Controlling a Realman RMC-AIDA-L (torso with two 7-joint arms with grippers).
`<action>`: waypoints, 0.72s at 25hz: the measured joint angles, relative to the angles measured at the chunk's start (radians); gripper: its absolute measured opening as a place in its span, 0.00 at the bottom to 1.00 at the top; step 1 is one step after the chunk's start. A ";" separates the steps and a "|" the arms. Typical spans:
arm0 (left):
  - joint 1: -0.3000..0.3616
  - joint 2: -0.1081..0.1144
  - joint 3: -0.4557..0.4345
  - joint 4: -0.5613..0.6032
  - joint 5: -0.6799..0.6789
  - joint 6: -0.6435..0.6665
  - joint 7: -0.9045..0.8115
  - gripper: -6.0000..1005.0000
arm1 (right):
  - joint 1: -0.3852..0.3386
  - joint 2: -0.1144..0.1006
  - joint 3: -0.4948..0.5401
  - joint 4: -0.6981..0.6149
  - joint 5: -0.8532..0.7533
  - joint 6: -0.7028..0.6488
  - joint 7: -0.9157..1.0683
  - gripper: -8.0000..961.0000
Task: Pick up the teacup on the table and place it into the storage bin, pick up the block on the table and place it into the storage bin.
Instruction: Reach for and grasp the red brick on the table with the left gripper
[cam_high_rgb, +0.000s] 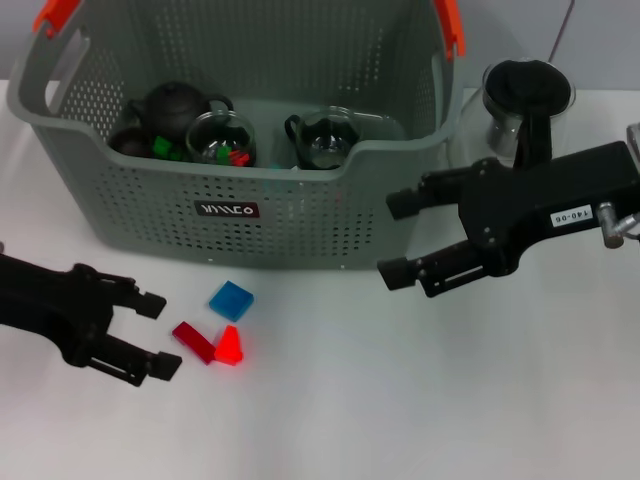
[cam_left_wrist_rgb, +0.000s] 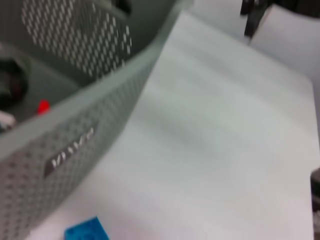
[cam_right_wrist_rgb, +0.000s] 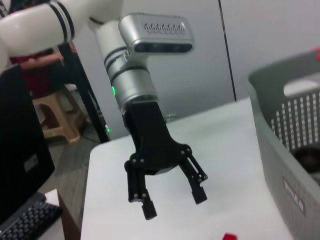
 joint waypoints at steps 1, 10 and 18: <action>-0.011 -0.010 0.001 0.001 0.029 -0.010 -0.008 0.90 | 0.003 -0.001 0.001 0.008 -0.012 -0.001 0.004 0.99; -0.056 -0.059 0.022 -0.003 0.091 -0.059 -0.115 0.90 | 0.029 0.017 -0.007 0.060 -0.105 0.006 -0.014 0.99; -0.088 -0.056 0.103 -0.053 0.138 -0.085 -0.231 0.90 | 0.078 0.016 -0.003 0.120 -0.142 0.011 -0.042 0.99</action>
